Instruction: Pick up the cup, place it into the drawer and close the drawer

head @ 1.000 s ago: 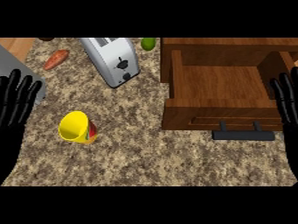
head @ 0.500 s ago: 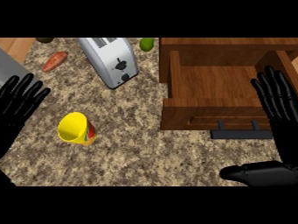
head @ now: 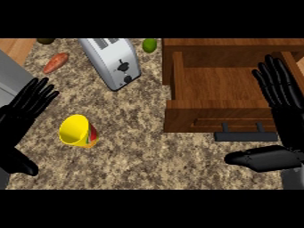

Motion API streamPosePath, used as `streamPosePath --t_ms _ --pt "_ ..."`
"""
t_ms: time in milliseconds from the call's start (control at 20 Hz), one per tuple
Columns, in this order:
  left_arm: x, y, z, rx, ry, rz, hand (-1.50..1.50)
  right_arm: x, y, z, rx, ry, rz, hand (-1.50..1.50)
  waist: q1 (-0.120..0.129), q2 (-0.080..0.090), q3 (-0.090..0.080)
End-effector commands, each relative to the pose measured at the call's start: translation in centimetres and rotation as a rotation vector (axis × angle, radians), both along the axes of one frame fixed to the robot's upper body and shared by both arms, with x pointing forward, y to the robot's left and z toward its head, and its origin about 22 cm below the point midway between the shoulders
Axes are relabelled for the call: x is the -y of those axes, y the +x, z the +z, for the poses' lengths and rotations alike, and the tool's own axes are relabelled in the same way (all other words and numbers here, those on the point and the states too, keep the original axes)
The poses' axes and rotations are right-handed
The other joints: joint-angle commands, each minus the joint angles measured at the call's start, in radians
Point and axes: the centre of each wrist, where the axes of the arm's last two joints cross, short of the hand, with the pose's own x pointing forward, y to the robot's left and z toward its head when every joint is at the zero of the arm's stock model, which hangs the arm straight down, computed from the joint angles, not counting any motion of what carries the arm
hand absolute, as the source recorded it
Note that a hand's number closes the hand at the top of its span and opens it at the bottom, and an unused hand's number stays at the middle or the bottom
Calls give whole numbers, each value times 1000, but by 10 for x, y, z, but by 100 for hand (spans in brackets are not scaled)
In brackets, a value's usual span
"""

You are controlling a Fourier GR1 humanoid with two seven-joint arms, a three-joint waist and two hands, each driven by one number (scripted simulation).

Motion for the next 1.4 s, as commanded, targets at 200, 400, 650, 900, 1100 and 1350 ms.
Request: streamPosePath --t_ms 200,400,650,900,1100,1350 --pt "-9 10 -60 -56 84 32 -150 10 17 10 15 -7 2 -150 -2 0 0" --pt "-16 28 -76 -89 95 91 -150 1 27 -14 31 -5 -10 -150 -5 3 0" --pt "-27 23 -105 -113 94 81 -150 -2 9 15 33 6 -18 -150 -9 0 -1" --pt "-34 -2 -138 -116 120 104 -150 0 15 14 22 -29 -7 -150 -14 4 -2" --pt "-34 8 -138 -112 118 129 -150 -8 21 23 44 -11 2 -150 -24 8 -3" --pt "-30 -2 -150 -99 120 135 -150 4 29 42 52 -5 0 -150 -24 10 -4"
